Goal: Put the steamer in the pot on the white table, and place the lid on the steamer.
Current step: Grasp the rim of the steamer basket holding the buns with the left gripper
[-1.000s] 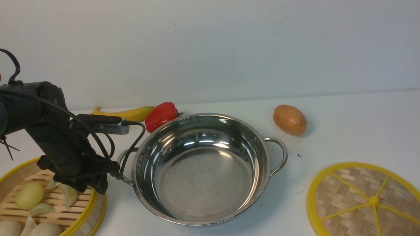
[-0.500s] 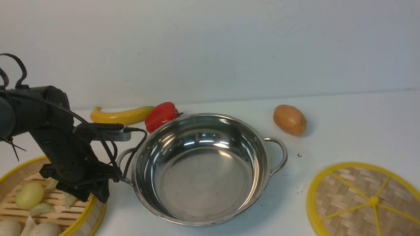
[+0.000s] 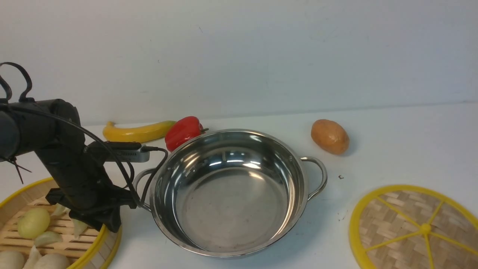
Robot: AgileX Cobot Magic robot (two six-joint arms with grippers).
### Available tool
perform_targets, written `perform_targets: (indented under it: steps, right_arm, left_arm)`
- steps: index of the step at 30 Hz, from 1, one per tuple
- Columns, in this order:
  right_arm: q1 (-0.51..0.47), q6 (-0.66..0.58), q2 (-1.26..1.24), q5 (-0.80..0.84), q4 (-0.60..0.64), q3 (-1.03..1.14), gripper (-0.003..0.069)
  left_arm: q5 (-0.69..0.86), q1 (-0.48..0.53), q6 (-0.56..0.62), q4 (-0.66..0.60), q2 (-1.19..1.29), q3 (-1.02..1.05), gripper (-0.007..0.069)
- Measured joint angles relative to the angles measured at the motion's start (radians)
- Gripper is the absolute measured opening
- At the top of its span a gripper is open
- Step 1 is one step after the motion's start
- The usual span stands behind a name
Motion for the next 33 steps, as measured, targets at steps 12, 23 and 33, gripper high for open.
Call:
perform_targets:
  steps: [12,23,33]
  right_arm:
    - [0.000,0.000,0.000,0.000,0.000,0.000,0.0241]
    - [0.000,0.000,0.000,0.000,0.000,0.000,0.0241]
    - [0.000,0.000,0.000,0.000,0.000,0.000,0.0241]
  left_arm:
    - [0.008,0.000,-0.042,0.016,-0.011,0.000,0.0027]
    - [0.117,-0.001,-0.087,0.067,-0.082,-0.029,0.0027]
    - [0.245,-0.001,-0.097,0.070,-0.091,-0.164,0.0027]
